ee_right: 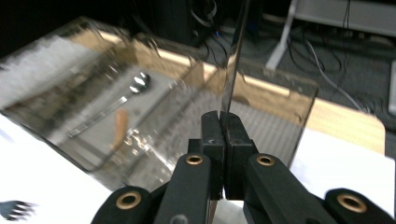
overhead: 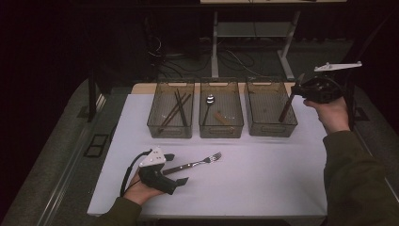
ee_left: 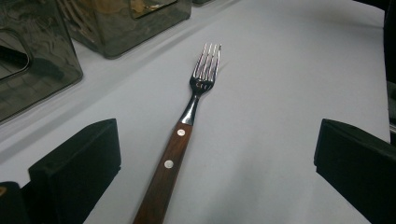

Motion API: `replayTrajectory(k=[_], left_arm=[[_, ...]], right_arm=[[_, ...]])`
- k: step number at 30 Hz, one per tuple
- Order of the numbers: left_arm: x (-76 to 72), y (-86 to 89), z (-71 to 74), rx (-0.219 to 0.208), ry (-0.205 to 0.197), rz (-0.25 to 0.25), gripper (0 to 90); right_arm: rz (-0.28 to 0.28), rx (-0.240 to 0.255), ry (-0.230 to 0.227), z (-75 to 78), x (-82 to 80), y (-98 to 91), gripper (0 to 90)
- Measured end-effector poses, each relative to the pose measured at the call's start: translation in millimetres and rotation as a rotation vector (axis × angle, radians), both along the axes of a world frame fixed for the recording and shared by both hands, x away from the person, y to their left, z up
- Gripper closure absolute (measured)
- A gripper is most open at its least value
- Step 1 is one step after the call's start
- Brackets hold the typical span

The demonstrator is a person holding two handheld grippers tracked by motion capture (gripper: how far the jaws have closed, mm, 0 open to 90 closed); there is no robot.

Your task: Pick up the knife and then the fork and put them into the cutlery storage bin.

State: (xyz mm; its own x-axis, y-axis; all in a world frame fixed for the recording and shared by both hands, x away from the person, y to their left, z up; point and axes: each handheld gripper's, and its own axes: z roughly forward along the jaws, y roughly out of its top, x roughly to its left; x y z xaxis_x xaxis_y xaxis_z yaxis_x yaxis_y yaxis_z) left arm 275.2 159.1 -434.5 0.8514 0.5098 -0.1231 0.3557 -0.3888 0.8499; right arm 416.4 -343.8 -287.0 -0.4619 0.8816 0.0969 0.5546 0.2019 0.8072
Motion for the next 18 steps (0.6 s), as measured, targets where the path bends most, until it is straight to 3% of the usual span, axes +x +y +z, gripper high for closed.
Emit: replayTrajectory(k=[10,12,18], left_arm=[[-0.6,-1.2,-0.5,0.007,-0.006,-0.004,0.0],[-0.7,-1.5,-0.6,0.007,-0.006,-0.006,0.0],[-1.6,-4.0,-1.4,0.009,0.001,-0.010,0.2]], right_arm=[[-0.003,-0.141,0.180,-33.5,27.2,2.7,89.5],[-0.001,-0.153,0.196,-37.7,30.1,4.3,89.5],[0.005,-0.151,0.174,-43.5,37.2,10.2,89.4]])
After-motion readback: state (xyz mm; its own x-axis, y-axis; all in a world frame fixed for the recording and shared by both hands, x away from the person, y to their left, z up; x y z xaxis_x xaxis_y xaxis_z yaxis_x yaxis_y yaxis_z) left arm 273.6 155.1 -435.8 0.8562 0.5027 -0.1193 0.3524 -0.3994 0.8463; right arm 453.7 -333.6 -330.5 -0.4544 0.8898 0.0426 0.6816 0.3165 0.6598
